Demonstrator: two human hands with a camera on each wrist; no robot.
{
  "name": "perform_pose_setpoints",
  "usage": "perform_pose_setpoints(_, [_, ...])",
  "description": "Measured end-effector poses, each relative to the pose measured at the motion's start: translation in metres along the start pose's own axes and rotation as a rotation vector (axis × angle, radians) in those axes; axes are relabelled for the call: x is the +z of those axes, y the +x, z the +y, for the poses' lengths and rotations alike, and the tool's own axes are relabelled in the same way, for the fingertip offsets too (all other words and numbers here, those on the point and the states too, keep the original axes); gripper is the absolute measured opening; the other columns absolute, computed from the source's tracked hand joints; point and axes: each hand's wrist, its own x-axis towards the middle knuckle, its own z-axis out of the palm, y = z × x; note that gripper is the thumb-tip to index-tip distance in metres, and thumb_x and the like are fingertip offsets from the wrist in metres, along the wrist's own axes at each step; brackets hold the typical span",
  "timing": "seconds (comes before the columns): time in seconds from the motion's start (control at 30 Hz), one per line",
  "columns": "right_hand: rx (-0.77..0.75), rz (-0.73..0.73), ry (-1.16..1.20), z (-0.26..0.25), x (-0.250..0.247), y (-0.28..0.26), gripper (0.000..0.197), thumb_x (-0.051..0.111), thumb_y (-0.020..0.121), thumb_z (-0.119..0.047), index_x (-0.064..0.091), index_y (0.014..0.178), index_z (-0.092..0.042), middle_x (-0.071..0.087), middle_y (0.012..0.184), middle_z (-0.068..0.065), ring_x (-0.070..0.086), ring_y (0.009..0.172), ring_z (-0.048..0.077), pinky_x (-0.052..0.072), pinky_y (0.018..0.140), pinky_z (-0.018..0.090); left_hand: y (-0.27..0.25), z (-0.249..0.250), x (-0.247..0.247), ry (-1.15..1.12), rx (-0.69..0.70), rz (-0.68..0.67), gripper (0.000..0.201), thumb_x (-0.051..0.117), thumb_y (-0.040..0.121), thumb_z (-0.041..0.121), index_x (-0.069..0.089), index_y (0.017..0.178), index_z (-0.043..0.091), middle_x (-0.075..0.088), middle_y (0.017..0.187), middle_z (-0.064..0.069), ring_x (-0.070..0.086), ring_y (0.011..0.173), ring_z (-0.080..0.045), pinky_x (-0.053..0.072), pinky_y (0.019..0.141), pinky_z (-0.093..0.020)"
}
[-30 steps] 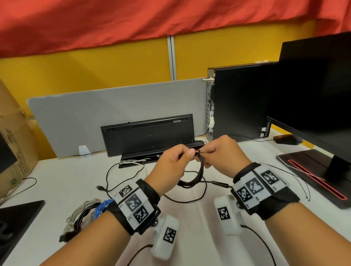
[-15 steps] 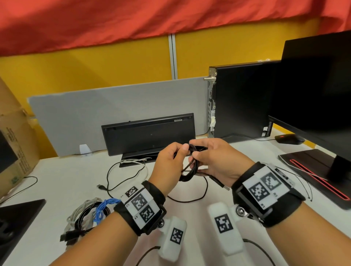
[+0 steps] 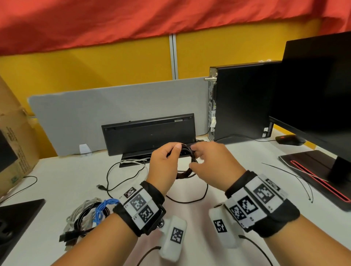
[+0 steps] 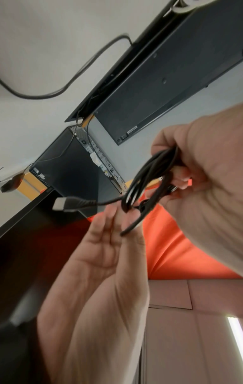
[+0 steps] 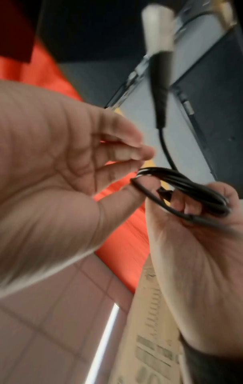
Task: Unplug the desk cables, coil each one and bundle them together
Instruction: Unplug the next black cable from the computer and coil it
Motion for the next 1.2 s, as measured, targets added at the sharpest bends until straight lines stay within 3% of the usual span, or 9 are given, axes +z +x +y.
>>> perform_pose_setpoints(0.13, [0.046,0.109,-0.096,0.001,-0.001,0.001,0.018,0.063,0.089,-0.023,0.071,0.074,-0.019,0.069,0.079,0.0,0.061,0.075,0.018,0.043,0.067,0.022,0.003,-0.005,-0.004,0.038,-0.035,0.118,0.026,0.048,0.1,0.021,0.071,0.093,0.028,0.07,0.088,0.011,0.057,0.068,0.004,0.047,0.071,-0.025])
perform_pose_setpoints(0.3, [0.135,0.064,-0.005,0.007,0.0,-0.001,0.029,0.07,0.085,-0.039,0.072,0.067,-0.016,0.069,0.071,-0.002,0.065,0.071,0.014,0.047,0.067,0.023,0.001,-0.004,-0.004,-0.022,-0.069,0.213,0.025,0.049,0.099,0.023,0.071,0.091,0.032,0.068,0.083,0.01,0.052,0.065,-0.002,0.05,0.071,-0.03])
perform_pose_setpoints(0.4, [0.169,0.085,0.054,0.012,0.008,0.001,0.023,0.074,0.083,-0.032,0.075,0.068,-0.013,0.071,0.069,0.0,0.068,0.071,0.015,0.053,0.071,0.025,-0.002,0.0,0.0,-0.215,-0.203,0.222,0.024,0.049,0.099,0.024,0.071,0.09,0.024,0.046,0.058,0.007,0.039,0.052,-0.011,0.043,0.053,-0.028])
perform_pose_setpoints(0.53, [0.3,0.226,0.558,0.025,0.022,0.005,0.016,0.08,0.075,-0.01,0.074,0.061,-0.009,0.071,0.061,0.005,0.072,0.061,0.018,0.06,0.069,0.031,-0.008,0.005,0.004,-0.495,-0.351,0.126,0.025,0.043,0.102,0.022,0.057,0.084,0.013,0.024,0.055,0.005,0.025,0.047,-0.009,0.03,0.052,-0.025])
perform_pose_setpoints(0.6, [0.338,0.216,0.865,0.025,0.028,0.003,0.015,0.075,0.076,0.003,0.075,0.063,-0.005,0.073,0.068,0.013,0.073,0.067,0.028,0.061,0.07,0.038,-0.011,0.008,0.006,-0.547,-0.363,0.094,0.024,0.04,0.104,0.022,0.056,0.089,0.013,0.024,0.054,0.006,0.025,0.047,-0.008,0.031,0.054,-0.025])
perform_pose_setpoints(0.73, [0.282,0.181,1.16,0.017,0.032,0.002,0.02,0.063,0.08,0.009,0.077,0.074,-0.003,0.074,0.077,0.015,0.074,0.077,0.029,0.06,0.072,0.032,-0.011,0.008,0.009,-0.589,-0.39,0.07,0.026,0.036,0.105,0.021,0.059,0.098,0.01,0.032,0.058,0.003,0.035,0.052,-0.009,0.037,0.06,-0.026])
perform_pose_setpoints(0.9, [0.02,0.204,0.764,0.007,0.034,0.0,0.022,0.061,0.088,-0.018,0.074,0.077,-0.005,0.072,0.075,0.016,0.069,0.079,0.032,0.057,0.08,0.046,-0.012,0.004,0.011,-0.591,-0.434,0.075,0.029,0.034,0.104,0.02,0.06,0.102,0.008,0.041,0.071,-0.009,0.039,0.066,-0.017,0.036,0.069,-0.034])
perform_pose_setpoints(1.03, [-0.059,0.202,0.609,0.007,0.035,0.001,0.024,0.06,0.092,-0.015,0.074,0.072,-0.014,0.069,0.068,0.003,0.064,0.073,0.018,0.056,0.077,0.044,-0.014,0.001,0.011,-0.625,-0.47,0.087,0.027,0.034,0.105,0.022,0.057,0.105,0.008,0.046,0.096,-0.01,0.04,0.079,-0.025,0.038,0.075,-0.036])
perform_pose_setpoints(1.2, [-0.009,0.291,0.645,0.012,0.036,0.003,0.02,0.065,0.087,-0.011,0.077,0.072,-0.02,0.072,0.069,-0.001,0.069,0.074,0.014,0.058,0.077,0.043,-0.013,-0.002,0.01,-0.657,-0.435,0.097,0.028,0.033,0.105,0.022,0.057,0.093,0.013,0.039,0.065,0.001,0.037,0.056,-0.008,0.038,0.063,-0.025])
